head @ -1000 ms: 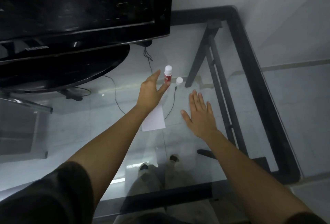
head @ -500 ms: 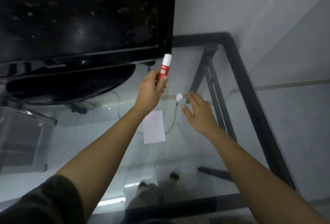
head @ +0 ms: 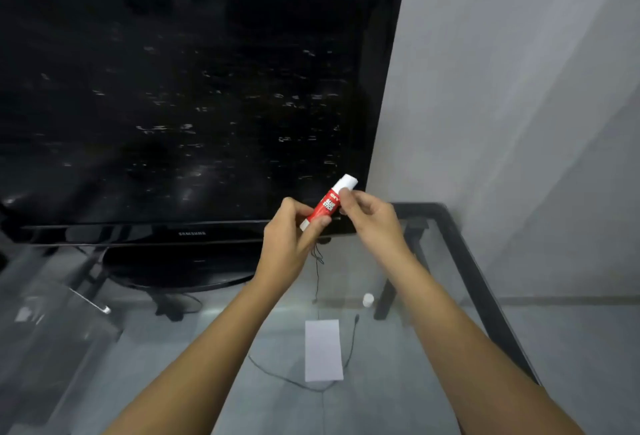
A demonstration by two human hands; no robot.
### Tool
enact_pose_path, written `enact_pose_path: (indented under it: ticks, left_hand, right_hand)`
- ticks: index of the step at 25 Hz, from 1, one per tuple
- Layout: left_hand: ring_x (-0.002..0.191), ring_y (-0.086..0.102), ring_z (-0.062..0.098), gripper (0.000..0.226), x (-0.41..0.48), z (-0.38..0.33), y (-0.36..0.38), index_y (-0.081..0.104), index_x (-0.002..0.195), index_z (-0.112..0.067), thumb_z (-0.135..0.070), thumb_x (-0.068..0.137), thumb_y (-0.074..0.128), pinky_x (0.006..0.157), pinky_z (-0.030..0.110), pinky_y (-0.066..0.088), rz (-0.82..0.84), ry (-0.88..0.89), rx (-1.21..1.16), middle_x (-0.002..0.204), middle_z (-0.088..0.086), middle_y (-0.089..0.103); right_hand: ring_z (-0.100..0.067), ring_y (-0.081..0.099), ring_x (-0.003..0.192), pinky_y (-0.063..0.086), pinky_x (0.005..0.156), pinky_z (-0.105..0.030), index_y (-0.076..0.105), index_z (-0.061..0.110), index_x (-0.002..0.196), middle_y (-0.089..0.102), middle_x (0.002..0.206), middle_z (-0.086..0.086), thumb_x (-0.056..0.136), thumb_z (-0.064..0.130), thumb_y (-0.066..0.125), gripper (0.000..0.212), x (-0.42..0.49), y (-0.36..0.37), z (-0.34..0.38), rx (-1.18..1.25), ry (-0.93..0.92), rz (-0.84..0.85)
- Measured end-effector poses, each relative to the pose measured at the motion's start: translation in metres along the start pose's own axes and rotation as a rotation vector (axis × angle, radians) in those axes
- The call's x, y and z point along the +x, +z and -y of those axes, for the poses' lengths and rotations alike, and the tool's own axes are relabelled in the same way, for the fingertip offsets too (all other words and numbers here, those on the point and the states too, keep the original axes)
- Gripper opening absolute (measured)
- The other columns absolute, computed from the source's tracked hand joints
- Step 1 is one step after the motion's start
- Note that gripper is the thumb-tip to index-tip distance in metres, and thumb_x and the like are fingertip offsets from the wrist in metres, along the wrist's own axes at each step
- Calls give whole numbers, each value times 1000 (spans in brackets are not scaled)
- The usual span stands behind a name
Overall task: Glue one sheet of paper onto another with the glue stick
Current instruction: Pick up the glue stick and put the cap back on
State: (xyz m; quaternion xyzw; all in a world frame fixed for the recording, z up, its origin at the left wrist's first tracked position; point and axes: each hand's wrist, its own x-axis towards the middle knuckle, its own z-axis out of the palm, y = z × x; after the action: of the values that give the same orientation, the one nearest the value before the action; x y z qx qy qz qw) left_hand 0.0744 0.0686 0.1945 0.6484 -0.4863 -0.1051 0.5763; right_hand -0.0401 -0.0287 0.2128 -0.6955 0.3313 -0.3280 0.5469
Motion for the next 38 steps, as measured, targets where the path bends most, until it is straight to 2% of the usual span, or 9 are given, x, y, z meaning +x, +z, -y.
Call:
enact_pose_path:
  ticks: [7, 11, 13, 19, 24, 29, 33, 35, 38]
  left_hand:
    - [83, 65, 6, 22, -9, -2, -11, 56, 99, -18, -18, 81, 70, 65, 12, 51, 11, -20, -315, 95, 5, 62]
    - [54, 64, 10, 39, -11, -6, -19, 55, 107, -6, -28, 76, 66, 47, 15, 53, 181, -821, -1223, 69, 10, 62]
    - [40, 56, 8, 41, -9, -6, -23, 50, 110, -5, -31, 80, 60, 34, 15, 46, 270, -1080, -1367, 56, 9, 57]
    - [46, 49, 6, 39, -15, -10, -11, 54, 99, -9, -46, 89, 48, 45, 16, 42, 142, -415, -533, 56, -3, 58]
    - [33, 38, 6, 55, -5, -23, -23, 60, 62, -13, -54, 92, 39, 31, 14, 29, 388, -978, -873, 44, -2, 48]
    - [50, 48, 6, 36, -15, -15, -10, 57, 88, -15, -50, 88, 48, 50, 16, 43, 97, -508, -541, 61, -3, 58]
    - [29, 34, 5, 53, -7, -22, -23, 54, 59, -13, -53, 92, 41, 27, 16, 28, 389, -1068, -915, 39, -4, 44]
    - [36, 41, 8, 48, -9, -21, -23, 57, 71, -12, -51, 92, 42, 34, 16, 35, 364, -974, -892, 45, -1, 49]
    - [55, 50, 9, 36, -19, -16, -15, 55, 98, -12, -46, 86, 52, 54, 19, 45, 160, -496, -596, 62, -2, 61]
  right_hand:
    - [0, 66, 87, 45, 68, -5, 71, 22, 91, 73, 85, 10, 74, 55, 63, 38, -2, 10, 15, 154, -36, -36]
    - [-2, 66, 91, 47, 72, -7, 71, 26, 89, 73, 88, 12, 74, 55, 61, 34, -7, 11, 7, 182, -35, 20]
    - [-1, 66, 91, 47, 73, -10, 71, 28, 88, 73, 87, 13, 74, 56, 60, 34, -11, 12, 1, 169, -28, 23]
    - [-4, 66, 93, 49, 79, -14, 71, 23, 89, 74, 88, 8, 75, 54, 59, 36, -11, 10, 0, 269, 0, -25]
    - [-7, 64, 100, 46, 93, -26, 70, 22, 99, 73, 96, 7, 73, 58, 59, 45, -11, 10, -2, 248, -2, 2]
    - [-5, 64, 100, 47, 90, -20, 70, 21, 98, 73, 95, 8, 76, 58, 57, 45, -12, 9, -5, 260, -39, 3]
    - [-2, 63, 100, 46, 86, -18, 69, 35, 94, 72, 96, 14, 76, 57, 57, 31, -13, 10, -4, 212, -44, 61]
    - [-2, 62, 101, 47, 86, -17, 69, 37, 94, 72, 97, 14, 77, 56, 57, 29, -13, 10, -5, 201, -61, 67]
    - [-5, 63, 101, 45, 94, -25, 70, 30, 97, 72, 97, 10, 75, 59, 58, 38, -12, 9, -6, 224, -59, 37]
